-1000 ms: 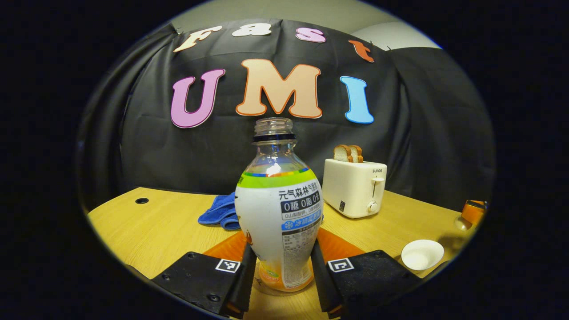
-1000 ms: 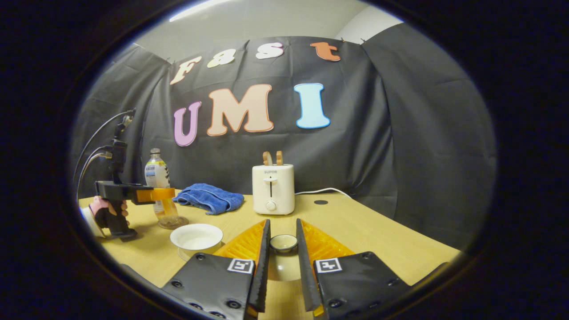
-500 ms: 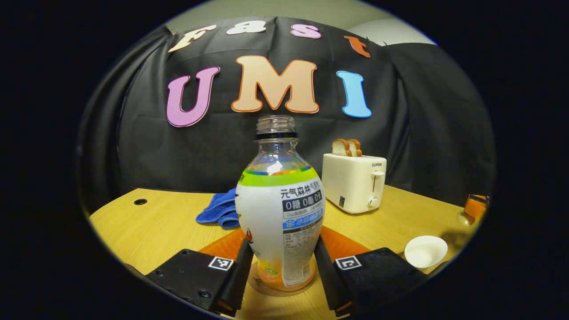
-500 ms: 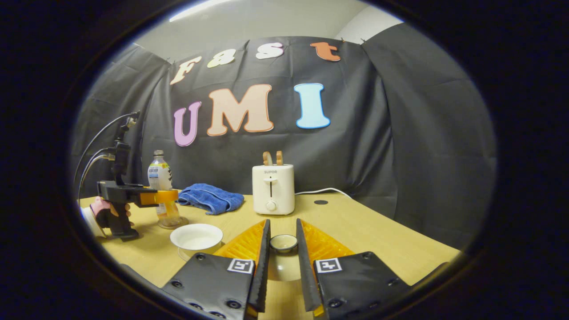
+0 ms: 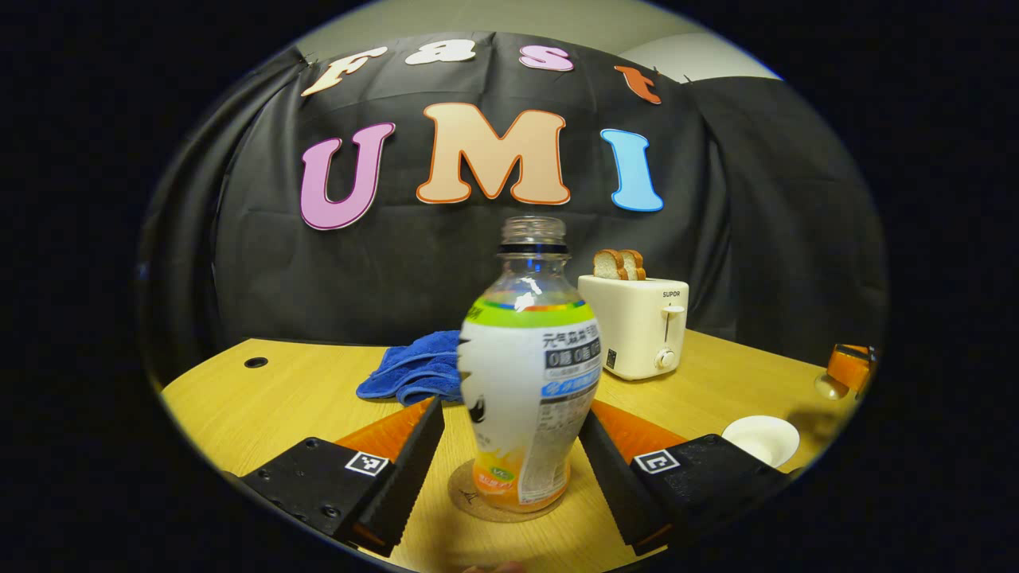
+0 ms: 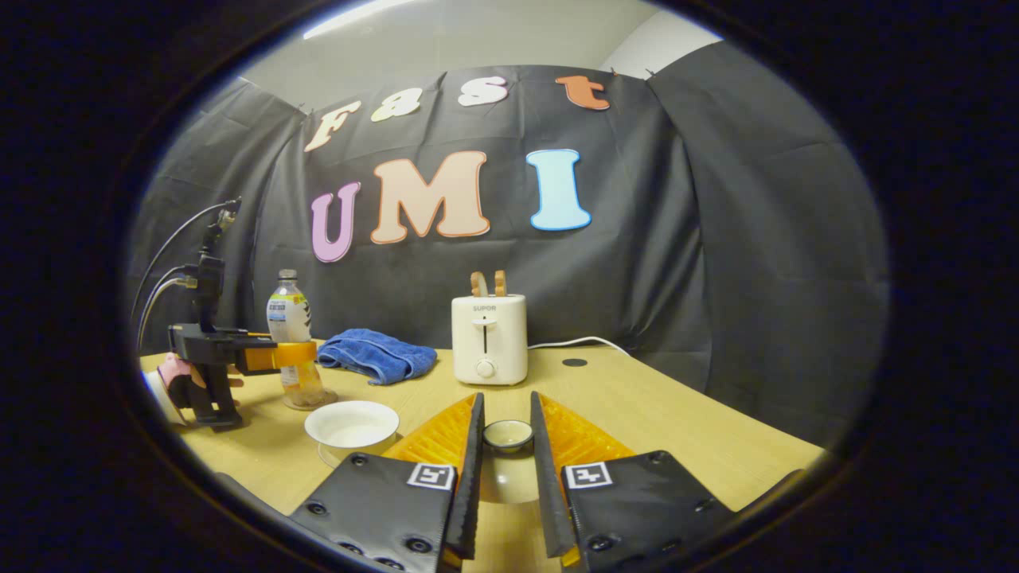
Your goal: Open the teacup lid with one hand, grasp the water bottle and pour water into the teacup with the other hand; after pouring, place the water bottle on the coaster and then close the teacup lid.
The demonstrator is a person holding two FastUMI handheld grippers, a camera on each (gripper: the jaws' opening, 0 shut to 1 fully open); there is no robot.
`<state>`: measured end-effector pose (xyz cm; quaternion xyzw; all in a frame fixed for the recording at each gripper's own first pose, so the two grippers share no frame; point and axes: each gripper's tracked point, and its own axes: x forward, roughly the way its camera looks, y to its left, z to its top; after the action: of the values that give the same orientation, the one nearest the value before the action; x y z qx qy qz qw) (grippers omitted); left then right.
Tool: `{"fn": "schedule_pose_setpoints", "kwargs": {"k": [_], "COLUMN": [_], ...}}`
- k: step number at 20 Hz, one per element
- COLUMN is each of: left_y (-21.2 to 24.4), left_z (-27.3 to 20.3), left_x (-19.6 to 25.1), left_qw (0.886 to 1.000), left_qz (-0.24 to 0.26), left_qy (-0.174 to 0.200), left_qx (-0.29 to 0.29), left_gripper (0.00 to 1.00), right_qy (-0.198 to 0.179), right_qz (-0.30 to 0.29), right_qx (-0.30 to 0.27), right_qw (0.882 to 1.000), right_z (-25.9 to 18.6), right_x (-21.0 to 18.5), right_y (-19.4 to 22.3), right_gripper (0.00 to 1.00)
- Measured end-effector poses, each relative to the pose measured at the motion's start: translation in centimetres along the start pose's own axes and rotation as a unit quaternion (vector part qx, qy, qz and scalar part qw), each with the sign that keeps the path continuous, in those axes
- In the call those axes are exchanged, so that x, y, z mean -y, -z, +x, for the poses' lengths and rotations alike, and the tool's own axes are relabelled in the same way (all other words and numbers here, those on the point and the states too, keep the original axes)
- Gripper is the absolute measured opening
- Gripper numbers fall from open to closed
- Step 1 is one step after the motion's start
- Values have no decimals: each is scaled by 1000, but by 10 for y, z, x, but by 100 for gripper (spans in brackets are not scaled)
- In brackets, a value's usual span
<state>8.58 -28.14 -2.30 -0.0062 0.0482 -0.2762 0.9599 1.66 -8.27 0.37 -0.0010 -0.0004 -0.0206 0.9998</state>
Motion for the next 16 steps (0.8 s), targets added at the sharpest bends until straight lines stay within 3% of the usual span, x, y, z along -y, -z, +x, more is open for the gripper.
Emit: {"fn": "schedule_pose_setpoints", "kwargs": {"k": [10, 16], "left_y": [6, 0], "left_z": [-44, -78], "left_x": [-5, -26], "left_qw": [1000, 999], "left_qz": [7, 9], "left_qy": [8, -24], "left_qx": [10, 43], "left_gripper": [96, 96], "right_qy": [-1, -60], "right_qz": [0, 1], "right_qx": [-1, -6], "right_qw": [1000, 998], "right_z": [1, 5], "right_x": [-1, -32], "right_y": [0, 2], "right_gripper": [36, 36]}}
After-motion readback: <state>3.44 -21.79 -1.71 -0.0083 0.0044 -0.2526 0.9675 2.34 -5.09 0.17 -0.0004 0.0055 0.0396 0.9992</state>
